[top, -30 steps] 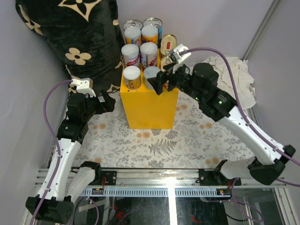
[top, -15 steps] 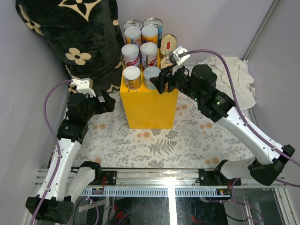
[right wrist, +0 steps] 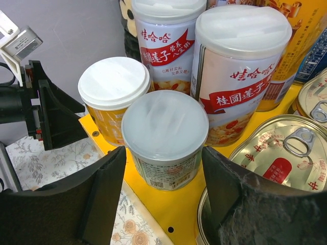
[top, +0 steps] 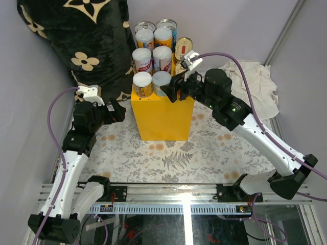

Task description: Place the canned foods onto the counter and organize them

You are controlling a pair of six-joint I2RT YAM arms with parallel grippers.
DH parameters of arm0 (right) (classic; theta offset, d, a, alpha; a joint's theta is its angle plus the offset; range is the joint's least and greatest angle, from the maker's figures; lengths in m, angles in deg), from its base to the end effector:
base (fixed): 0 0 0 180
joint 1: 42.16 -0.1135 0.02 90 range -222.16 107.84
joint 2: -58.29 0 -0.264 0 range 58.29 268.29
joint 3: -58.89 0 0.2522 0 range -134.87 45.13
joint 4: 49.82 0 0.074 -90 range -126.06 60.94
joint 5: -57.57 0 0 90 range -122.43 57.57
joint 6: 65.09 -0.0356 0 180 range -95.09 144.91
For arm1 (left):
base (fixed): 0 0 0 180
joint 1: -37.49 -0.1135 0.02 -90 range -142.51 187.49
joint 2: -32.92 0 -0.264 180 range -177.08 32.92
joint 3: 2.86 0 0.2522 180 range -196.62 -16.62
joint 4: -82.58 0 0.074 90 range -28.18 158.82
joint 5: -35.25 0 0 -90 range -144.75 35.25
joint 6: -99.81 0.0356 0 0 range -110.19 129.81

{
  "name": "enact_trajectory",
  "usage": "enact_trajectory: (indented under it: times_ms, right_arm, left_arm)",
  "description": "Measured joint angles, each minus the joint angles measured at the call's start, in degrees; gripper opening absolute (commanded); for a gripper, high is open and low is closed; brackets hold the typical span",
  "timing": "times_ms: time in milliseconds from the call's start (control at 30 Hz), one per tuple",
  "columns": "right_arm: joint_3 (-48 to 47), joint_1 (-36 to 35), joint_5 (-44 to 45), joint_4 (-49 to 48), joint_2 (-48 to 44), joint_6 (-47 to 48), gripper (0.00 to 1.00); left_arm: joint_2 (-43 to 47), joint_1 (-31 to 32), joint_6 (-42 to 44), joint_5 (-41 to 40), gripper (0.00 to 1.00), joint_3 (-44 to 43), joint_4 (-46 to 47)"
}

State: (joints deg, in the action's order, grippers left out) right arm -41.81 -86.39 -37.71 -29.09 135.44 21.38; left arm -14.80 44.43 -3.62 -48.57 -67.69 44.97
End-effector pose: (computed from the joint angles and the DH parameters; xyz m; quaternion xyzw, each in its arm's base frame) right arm 0.2140 0.2129 0.4770 -0.2708 0.6342 0.3219 0.6487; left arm 0.1841 -0.0263 0.3447 -0.0158 0.8209 -0.1442 0.5524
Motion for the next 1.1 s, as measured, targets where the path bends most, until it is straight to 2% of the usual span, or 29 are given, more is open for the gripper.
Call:
enact_trajectory:
  times_ms: [100, 300, 500, 633, 833, 1100]
  right_arm:
    - [0.0, 0.0, 0.31, 0.04, -0.44, 0.02, 0.73]
    - [0.9, 0.09, 5.84, -0.48, -5.11, 0.02, 0.72]
    - [4.9, 1.03, 14.84, -1.38, -9.97, -1.75, 0.65]
    - [7.96, 3.82, 17.68, -1.01, -10.58, -4.39, 0.61]
    - [9.16, 7.82, 16.5, 0.5, -9.84, -8.22, 0.53]
    - [9.46, 8.72, 11.19, 0.2, -9.18, -12.22, 0.48]
  left_arm:
    - [0.0, 0.0, -0.02, 0.0, 1.0, 0.0, 0.0]
    - [0.0, 0.0, -0.04, 0.0, 1.0, -0.11, -0.07]
    - [0.02, 0.0, -0.04, 0.26, 1.0, -4.7, -0.2]
    - [0.81, 0.0, -0.68, 0.85, 1.0, -8.28, 0.98]
    - [0.94, 0.0, -2.4, 1.81, 1.0, -8.44, 1.57]
    - [0.44, 0.0, -3.67, 2.54, 1.0, -8.44, 1.57]
